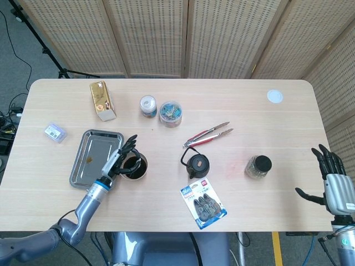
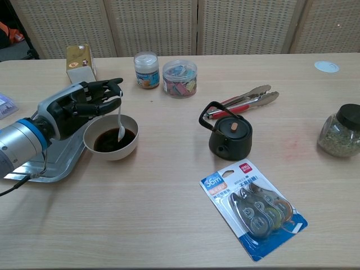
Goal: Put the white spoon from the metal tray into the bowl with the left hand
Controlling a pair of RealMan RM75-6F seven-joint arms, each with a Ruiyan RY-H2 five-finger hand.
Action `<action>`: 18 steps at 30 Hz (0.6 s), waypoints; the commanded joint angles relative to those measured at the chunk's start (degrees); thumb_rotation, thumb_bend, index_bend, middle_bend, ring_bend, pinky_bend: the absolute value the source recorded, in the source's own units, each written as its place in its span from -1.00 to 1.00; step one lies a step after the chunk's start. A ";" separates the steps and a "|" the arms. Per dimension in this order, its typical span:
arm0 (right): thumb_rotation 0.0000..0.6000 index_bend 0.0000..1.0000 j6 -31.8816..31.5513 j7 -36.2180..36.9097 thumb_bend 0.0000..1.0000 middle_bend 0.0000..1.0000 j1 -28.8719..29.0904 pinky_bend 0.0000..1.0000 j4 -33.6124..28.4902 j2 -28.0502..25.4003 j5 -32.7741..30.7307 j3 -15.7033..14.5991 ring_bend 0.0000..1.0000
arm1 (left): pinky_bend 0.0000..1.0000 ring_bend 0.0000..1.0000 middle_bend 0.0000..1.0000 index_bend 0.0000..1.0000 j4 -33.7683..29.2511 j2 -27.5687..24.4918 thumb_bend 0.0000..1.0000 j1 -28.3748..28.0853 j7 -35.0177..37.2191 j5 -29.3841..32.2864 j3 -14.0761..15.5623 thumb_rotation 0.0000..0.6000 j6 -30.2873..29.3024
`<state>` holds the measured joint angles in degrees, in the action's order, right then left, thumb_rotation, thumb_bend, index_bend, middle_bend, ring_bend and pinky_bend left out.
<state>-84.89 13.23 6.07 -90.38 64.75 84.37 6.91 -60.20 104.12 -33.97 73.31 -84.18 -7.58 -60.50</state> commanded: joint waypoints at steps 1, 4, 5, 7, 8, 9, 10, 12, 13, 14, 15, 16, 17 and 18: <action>1.00 -0.99 0.14 0.16 -0.95 -1.00 0.03 -1.00 -0.07 -0.05 -0.09 0.00 -1.00 | -1.00 -1.00 -1.00 0.38 1.41 1.38 -0.12 0.37 0.40 0.47 -0.15 1.00 -0.68; 1.00 -0.99 0.25 0.10 -0.95 -1.00 0.08 -1.00 -0.04 -0.01 -0.06 -0.04 -1.00 | -1.00 -1.00 -1.00 0.38 2.45 2.31 -0.12 0.57 1.13 0.81 -0.31 1.00 -0.87; 1.00 -0.99 0.27 0.09 -0.94 -1.00 0.09 -1.00 -0.05 0.00 -0.06 -0.05 -1.00 | -1.00 -1.00 -1.00 0.39 2.93 2.62 -0.12 0.61 1.29 0.91 -0.37 1.00 -0.94; 1.00 -0.99 0.28 0.09 -0.94 -1.00 0.09 -1.00 -0.05 0.00 -0.11 -0.03 -1.00 | -1.00 -1.00 -1.00 0.39 3.59 2.99 -0.12 0.68 1.63 0.95 -0.41 1.00 -1.07; 1.00 -0.99 0.29 0.10 -0.94 -1.00 0.10 -1.00 -0.03 0.01 -0.14 -0.01 -1.00 | -1.00 -1.00 -1.00 0.39 3.80 3.09 -0.12 0.70 1.72 0.97 -0.46 1.00 -1.14; 1.00 -0.99 0.32 0.12 -0.94 -1.00 0.11 -1.00 0.01 0.02 -0.21 0.02 -1.00 | -1.00 -1.00 -1.00 0.39 4.09 3.24 -0.12 0.71 1.79 0.99 -0.55 1.00 -1.28; 1.00 -0.99 0.39 0.14 -0.94 -1.00 0.13 -1.00 0.05 0.03 -0.32 0.05 -1.00 | -1.00 -1.00 -1.00 0.39 4.42 3.39 -0.12 0.71 1.78 0.98 -0.65 1.00 -1.48; 1.00 -0.99 0.57 0.15 -0.94 -1.00 0.20 -1.00 0.13 0.06 -0.43 0.07 -1.00 | -1.00 -1.00 -1.00 0.39 5.01 3.72 -0.11 0.63 1.80 0.89 -0.71 1.00 -1.64; 1.00 -0.99 0.61 0.14 -0.94 -1.00 0.22 -1.00 0.16 0.08 -0.45 0.07 -1.00 | -1.00 -1.00 -1.00 0.39 5.22 3.85 -0.11 0.59 1.80 0.89 -0.73 1.00 -1.62; 1.00 -0.99 0.69 0.14 -0.94 -1.00 0.24 -1.00 0.16 0.11 -0.46 0.05 -1.00 | -1.00 -1.00 -1.00 0.39 5.57 4.05 -0.11 0.53 1.78 0.96 -0.76 1.00 -1.49; 1.00 -0.99 0.73 0.12 -0.94 -1.00 0.26 -1.00 0.20 0.13 -0.49 0.05 -1.00 | -1.00 -1.00 -1.00 0.39 5.83 4.21 -0.11 0.47 1.84 1.04 -0.80 1.00 -1.35; 1.00 -0.99 0.76 0.10 -0.94 -1.00 0.27 -1.00 0.22 0.15 -0.51 0.06 -1.00 | -1.00 -1.00 -1.00 0.39 6.07 4.34 -0.11 0.42 1.89 1.08 -0.83 1.00 -1.26; 1.00 -0.99 0.79 0.06 -0.94 -1.00 0.28 -1.00 0.30 0.19 -0.59 0.08 -1.00 | -1.00 -1.00 -1.00 0.39 6.56 4.60 -0.11 0.41 1.90 1.16 -0.85 1.00 -1.19; 1.00 -0.99 0.80 0.05 -0.94 -1.00 0.29 -1.00 0.33 0.21 -0.62 0.10 -1.00 | -1.00 -1.00 -1.00 0.39 6.78 4.73 -0.10 0.40 1.91 1.17 -0.86 1.00 -1.20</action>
<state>-84.09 13.28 6.36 -90.05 64.97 83.75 7.00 -53.65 108.66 -33.53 75.19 -83.07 -8.40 -61.76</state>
